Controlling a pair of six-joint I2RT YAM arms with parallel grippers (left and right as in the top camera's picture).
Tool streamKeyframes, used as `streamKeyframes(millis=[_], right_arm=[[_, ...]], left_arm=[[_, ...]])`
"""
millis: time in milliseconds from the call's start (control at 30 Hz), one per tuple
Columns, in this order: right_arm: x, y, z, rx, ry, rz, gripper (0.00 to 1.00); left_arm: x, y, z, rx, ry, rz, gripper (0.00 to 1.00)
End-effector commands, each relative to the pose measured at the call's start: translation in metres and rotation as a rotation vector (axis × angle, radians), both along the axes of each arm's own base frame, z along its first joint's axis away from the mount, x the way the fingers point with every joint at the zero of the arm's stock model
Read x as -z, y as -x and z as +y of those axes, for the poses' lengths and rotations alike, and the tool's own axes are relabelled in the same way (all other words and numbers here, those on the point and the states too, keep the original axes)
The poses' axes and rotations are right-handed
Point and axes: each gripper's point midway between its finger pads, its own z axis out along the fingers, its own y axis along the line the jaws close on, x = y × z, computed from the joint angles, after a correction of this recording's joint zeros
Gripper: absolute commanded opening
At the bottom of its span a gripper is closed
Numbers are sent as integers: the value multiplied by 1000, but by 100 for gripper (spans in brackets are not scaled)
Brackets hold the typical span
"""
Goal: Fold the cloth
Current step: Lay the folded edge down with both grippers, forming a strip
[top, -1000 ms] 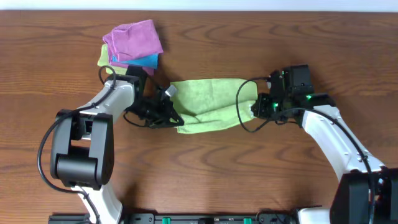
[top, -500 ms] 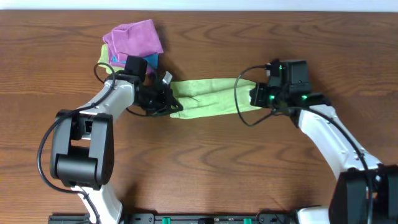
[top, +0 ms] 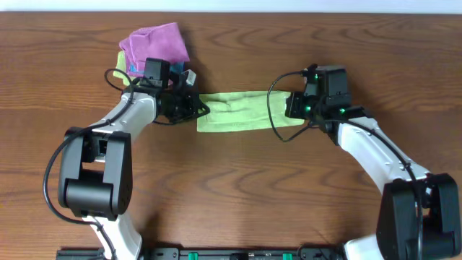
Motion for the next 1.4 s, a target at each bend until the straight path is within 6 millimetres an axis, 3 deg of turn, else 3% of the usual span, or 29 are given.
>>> streamKeyframes(millis=[0,267,800,1367], right_arm=[[8,-4,-2,20,25,-2,1],[5,-17,-11,63,66,-54,1],[32,-29,-8,61,67,-46,1],[50,-31,-15,87,107,-25,1]], left_arm=[[-12,-13,5,-41,-29,-44,6],[-6,-24,17,-81,-108,-87,6],[-3,-41,28,-128,-199,-158,6],[35,-52,30,-120,-254,-168,6]])
